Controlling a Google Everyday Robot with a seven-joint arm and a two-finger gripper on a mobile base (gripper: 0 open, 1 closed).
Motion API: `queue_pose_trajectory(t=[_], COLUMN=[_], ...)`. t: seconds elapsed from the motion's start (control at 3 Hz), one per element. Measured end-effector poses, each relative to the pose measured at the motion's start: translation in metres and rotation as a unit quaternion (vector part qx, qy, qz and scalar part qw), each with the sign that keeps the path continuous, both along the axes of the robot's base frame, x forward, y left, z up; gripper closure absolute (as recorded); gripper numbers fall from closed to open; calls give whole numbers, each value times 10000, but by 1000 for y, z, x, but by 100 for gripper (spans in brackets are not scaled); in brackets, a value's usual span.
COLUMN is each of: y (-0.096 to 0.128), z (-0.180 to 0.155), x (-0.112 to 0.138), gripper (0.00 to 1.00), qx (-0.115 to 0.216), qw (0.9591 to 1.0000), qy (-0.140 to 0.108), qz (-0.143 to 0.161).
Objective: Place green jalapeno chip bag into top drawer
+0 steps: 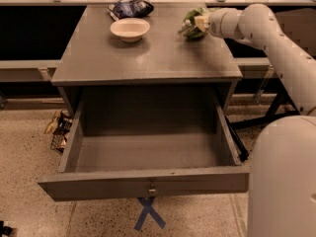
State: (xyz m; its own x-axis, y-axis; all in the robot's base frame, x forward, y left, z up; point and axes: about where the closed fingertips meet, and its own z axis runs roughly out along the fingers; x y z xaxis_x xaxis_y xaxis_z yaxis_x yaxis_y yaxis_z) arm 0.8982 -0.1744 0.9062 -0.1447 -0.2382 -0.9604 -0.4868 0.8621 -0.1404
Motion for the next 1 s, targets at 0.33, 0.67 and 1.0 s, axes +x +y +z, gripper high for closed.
queue_pose_trajectory(t=[0.33, 0.67, 1.0], y=[-7, 5, 13], z=[23, 41, 44], x=[-38, -97, -147], gripper=[100, 100, 100], qx=[69, 84, 81], qw=[9982, 9869, 9687], qy=[-109, -313, -435], qz=[591, 1583, 2442])
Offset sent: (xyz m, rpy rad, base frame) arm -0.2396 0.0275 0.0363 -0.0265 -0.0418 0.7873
